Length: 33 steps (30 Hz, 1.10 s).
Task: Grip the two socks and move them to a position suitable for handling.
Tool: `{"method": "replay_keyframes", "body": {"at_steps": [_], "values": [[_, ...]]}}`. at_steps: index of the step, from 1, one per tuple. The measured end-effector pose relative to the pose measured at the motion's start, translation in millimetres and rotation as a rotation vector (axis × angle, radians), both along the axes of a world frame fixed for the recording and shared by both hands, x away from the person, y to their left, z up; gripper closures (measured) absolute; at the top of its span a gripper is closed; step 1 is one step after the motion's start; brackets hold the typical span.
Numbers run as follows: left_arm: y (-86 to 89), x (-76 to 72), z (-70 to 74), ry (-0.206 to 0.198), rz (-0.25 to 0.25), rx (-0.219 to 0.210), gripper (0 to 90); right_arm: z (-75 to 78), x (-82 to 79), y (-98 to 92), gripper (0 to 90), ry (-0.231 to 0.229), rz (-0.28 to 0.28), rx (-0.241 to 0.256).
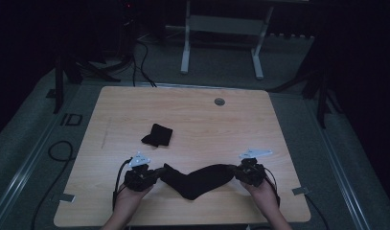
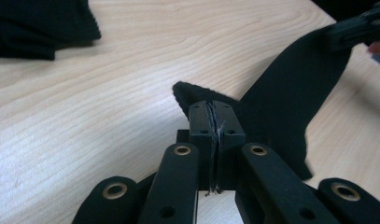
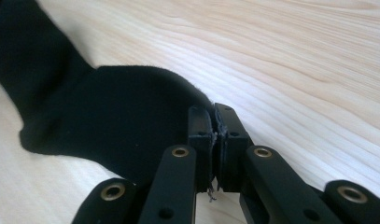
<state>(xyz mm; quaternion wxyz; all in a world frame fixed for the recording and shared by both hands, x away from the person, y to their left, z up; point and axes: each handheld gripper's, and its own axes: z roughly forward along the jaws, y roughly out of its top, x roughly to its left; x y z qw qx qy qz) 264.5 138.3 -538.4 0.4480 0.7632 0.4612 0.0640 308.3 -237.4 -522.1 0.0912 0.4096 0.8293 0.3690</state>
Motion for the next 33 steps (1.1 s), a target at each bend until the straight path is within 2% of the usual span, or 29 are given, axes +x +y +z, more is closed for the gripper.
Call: {"method": "replay_keyframes", "body": {"at_steps": [2, 7, 14, 16, 17, 18, 19, 21, 23, 25, 28, 30, 33], "values": [[-1.0, 1.6, -5.6, 0.023, -0.009, -0.018, 88.6, -2.6, 0.6, -7.9, 86.0, 0.017, -0.021, 0.018], [-6.2, 5.5, -20.2, 0.065, -0.031, -0.014, 88.5, -12.7, -1.4, -20.8, 86.0, 0.045, -0.043, 0.024], [-11.5, 6.5, -28.9, 0.077, -0.049, 0.019, 88.0, -24.0, -4.5, -31.8, 84.2, 0.070, -0.064, 0.003], [-12.5, 6.4, -28.3, 0.065, -0.062, 0.032, 86.9, -27.3, -5.0, -31.9, 77.2, 0.083, -0.062, -0.005], [-12.5, 6.4, -28.3, 0.065, -0.062, 0.032, 85.6, -27.3, -5.0, -31.9, 77.2, 0.083, -0.062, -0.005], [-9.6, 6.5, -26.2, 0.064, -0.061, 0.022, 85.6, -27.8, -5.5, -31.5, 71.9, 0.087, -0.059, -0.009], [-7.5, 6.5, -25.0, 0.065, -0.059, 0.029, 78.9, -25.9, -5.5, -32.4, 58.8, 0.083, -0.060, -0.012], [-2.5, 6.1, -23.1, 0.064, -0.026, 0.032, 66.7, -21.7, -5.2, -34.8, 51.8, 0.072, -0.074, -0.013], [5.4, 3.8, -20.4, 0.032, 0.003, 0.063, 58.5, -16.1, -3.2, -36.9, 47.9, 0.055, -0.082, -0.018], [11.5, 1.1, -18.4, -0.001, 0.008, 0.064, 50.0, -10.0, -0.1, -37.4, 42.8, 0.049, -0.078, -0.016], [19.4, -7.8, -13.8, -0.071, -0.019, 0.085, 46.4, 0.4, 3.7, -32.8, 37.0, 0.034, -0.048, -0.004], [23.7, -12.8, -12.1, -0.097, -0.034, 0.099, 42.7, 6.2, 8.4, -26.2, 31.9, 0.023, -0.021, 0.008], [32.6, -19.7, -12.5, -0.120, -0.048, 0.069, 38.0, 14.4, 16.9, -8.7, 29.8, -0.004, 0.003, 0.019]]}}
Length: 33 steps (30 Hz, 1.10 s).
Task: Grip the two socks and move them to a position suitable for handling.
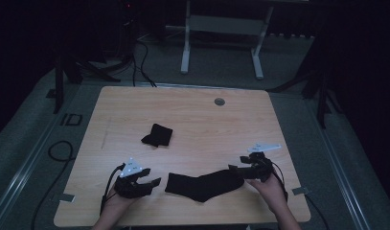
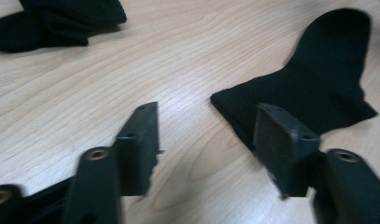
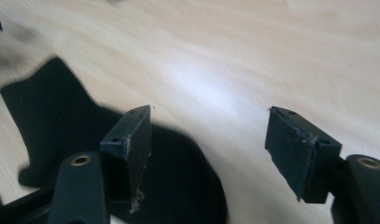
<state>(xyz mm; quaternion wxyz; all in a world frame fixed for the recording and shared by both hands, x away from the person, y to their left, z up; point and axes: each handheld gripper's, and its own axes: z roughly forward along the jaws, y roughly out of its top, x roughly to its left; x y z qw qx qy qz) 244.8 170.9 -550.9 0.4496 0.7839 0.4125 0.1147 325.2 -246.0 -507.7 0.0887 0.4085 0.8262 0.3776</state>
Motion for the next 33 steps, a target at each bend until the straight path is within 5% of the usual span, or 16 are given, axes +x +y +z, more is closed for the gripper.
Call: {"method": "replay_keyframes", "body": {"at_steps": [9, 18, 27, 33], "values": [[19.9, -9.0, -7.3, -0.055, 0.031, -0.039, 31.2, 10.6, 35.1, 82.0, 34.5, -0.050, 0.160, -0.032], [19.1, -9.2, -13.1, -0.059, 0.036, 0.000, 31.3, 18.1, 76.0, 171.5, 36.2, -0.086, 0.278, -0.052], [20.8, -11.1, -9.1, -0.077, 0.029, -0.033, 31.4, 14.9, 124.1, 231.4, 41.5, -0.066, 0.275, -0.047], [23.7, -11.7, -9.0, -0.083, 0.031, -0.047, 32.1, 3.4, 144.7, 263.6, 38.2, -0.043, 0.276, -0.128]]}}
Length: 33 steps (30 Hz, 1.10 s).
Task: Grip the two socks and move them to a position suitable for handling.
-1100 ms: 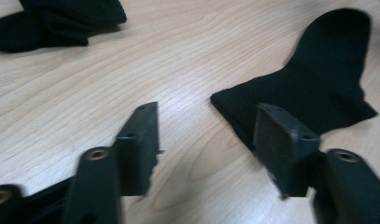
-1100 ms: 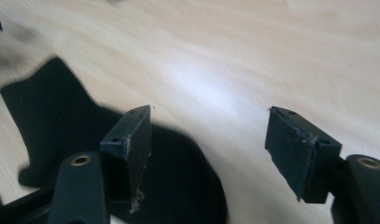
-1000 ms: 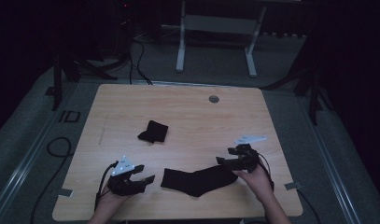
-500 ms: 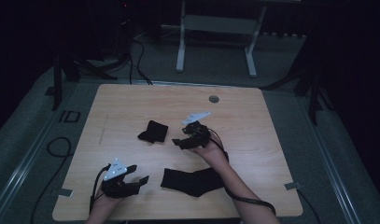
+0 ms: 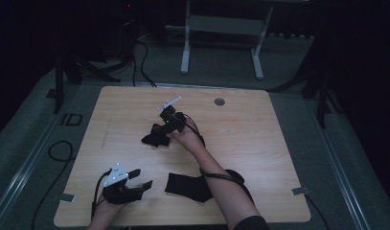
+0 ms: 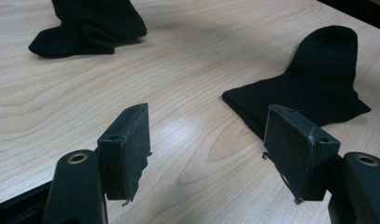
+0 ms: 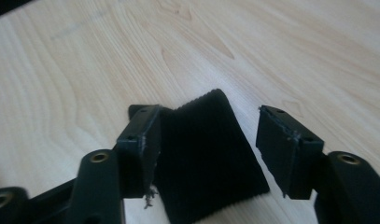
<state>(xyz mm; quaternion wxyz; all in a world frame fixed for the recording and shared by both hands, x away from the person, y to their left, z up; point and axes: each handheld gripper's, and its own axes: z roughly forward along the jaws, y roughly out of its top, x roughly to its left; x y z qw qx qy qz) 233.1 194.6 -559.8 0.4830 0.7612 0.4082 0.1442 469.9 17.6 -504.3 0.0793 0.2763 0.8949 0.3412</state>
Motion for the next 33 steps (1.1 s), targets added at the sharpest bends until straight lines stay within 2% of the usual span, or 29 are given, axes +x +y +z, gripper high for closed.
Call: {"method": "replay_keyframes", "body": {"at_steps": [1, 3, 4, 6, 7, 9, 11, 14, 17, 28, 30, 32, 33], "values": [[0.4, -0.1, -0.1, 0.001, 0.003, -0.008, 32.1, -2.2, 2.1, 2.5, 38.1, 0.006, -0.006, -0.005], [1.5, 0.0, -0.2, 0.002, 0.005, -0.006, 32.1, -10.0, 8.4, 8.6, 37.5, 0.048, -0.005, -0.009], [2.1, 0.0, -0.2, 0.004, 0.006, -0.010, 32.1, -13.5, 8.9, 11.6, 37.5, 0.054, -0.017, -0.021], [2.7, -0.2, -0.1, 0.004, 0.006, -0.010, 32.3, -21.7, 8.9, 15.7, 38.9, 0.060, -0.004, -0.058], [2.9, -0.3, -0.2, 0.005, 0.006, -0.014, 32.3, -26.5, 8.4, 17.1, 40.8, 0.055, 0.006, -0.088], [2.9, -0.2, -0.2, 0.007, 0.008, -0.008, 32.3, -34.0, 5.1, 18.0, 50.9, 0.047, 0.015, -0.136], [2.7, -0.3, 0.2, 0.006, 0.007, -0.015, 32.3, -38.9, 1.0, 15.2, 58.4, 0.049, 0.013, -0.136], [2.0, 0.3, 0.8, 0.004, 0.009, -0.017, 32.7, -39.2, -2.9, 5.2, 70.0, 0.070, -0.003, -0.112], [0.2, 2.1, 0.8, 0.005, 0.013, -0.018, 33.6, -39.2, -6.5, -6.5, 74.0, 0.085, -0.009, -0.105], [-18.8, 14.8, 5.5, -0.009, -0.011, -0.004, 33.7, -35.7, -28.2, -53.2, 76.7, 0.073, -0.072, -0.149], [-22.5, 18.8, 6.9, -0.012, -0.026, -0.006, 37.6, -35.8, -36.8, -64.7, 76.6, 0.059, -0.088, -0.154], [-29.4, 23.9, 8.4, -0.006, -0.038, -0.014, 37.6, -36.3, -45.9, -74.4, 75.6, 0.029, -0.074, -0.161], [-33.0, 25.8, 8.9, -0.005, -0.042, -0.013, 37.6, -36.6, -49.9, -79.3, 74.5, 0.032, -0.065, -0.157]]}}
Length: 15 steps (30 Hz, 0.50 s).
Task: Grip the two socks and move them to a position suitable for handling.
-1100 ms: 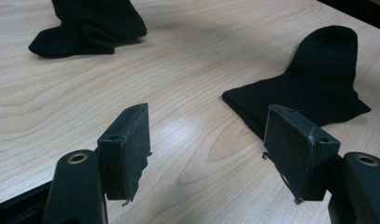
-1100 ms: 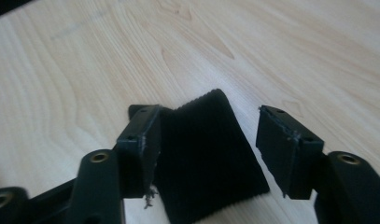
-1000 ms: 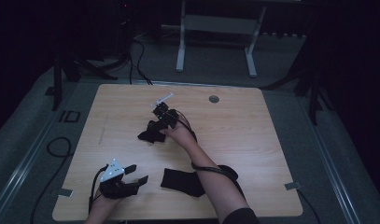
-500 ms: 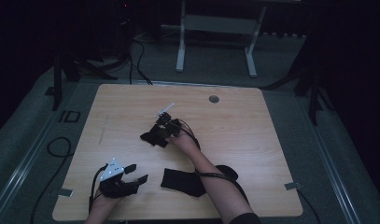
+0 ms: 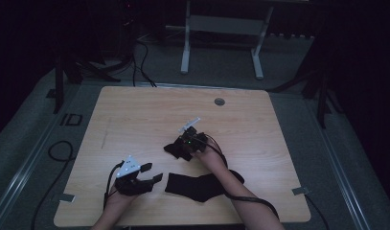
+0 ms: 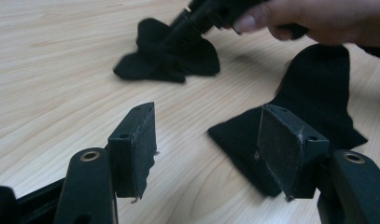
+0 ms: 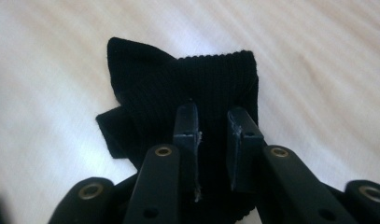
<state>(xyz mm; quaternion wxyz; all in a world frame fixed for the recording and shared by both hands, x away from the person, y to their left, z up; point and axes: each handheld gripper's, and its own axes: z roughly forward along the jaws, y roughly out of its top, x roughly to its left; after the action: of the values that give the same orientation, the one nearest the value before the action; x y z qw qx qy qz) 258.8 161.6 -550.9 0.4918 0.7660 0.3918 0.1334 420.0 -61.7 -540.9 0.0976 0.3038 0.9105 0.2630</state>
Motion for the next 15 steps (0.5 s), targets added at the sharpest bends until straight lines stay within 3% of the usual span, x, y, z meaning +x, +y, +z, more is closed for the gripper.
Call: {"method": "replay_keyframes", "body": {"at_steps": [3, 6, 8, 12, 15], "values": [[-11.9, 7.6, 0.6, 0.004, -0.019, 0.011, 37.5, 0.1, -6.7, -15.2, 67.2, 0.020, -0.025, 0.022], [-23.1, 15.5, 2.4, -0.002, -0.036, 0.019, 37.6, 2.5, -11.0, -30.1, 53.3, 0.066, -0.041, 0.070], [-32.5, 24.1, 4.1, -0.006, -0.050, 0.030, 37.7, 8.0, -15.4, -41.9, 48.4, 0.058, -0.051, 0.104], [-50.5, 40.7, 4.9, -0.008, -0.080, 0.064, 38.3, 19.1, -17.7, -68.7, 44.7, 0.047, -0.089, 0.171], [-65.3, 51.8, 6.9, -0.005, -0.106, 0.088, 38.2, 17.2, -15.7, -80.0, 45.5, 0.066, -0.101, 0.175]]}}
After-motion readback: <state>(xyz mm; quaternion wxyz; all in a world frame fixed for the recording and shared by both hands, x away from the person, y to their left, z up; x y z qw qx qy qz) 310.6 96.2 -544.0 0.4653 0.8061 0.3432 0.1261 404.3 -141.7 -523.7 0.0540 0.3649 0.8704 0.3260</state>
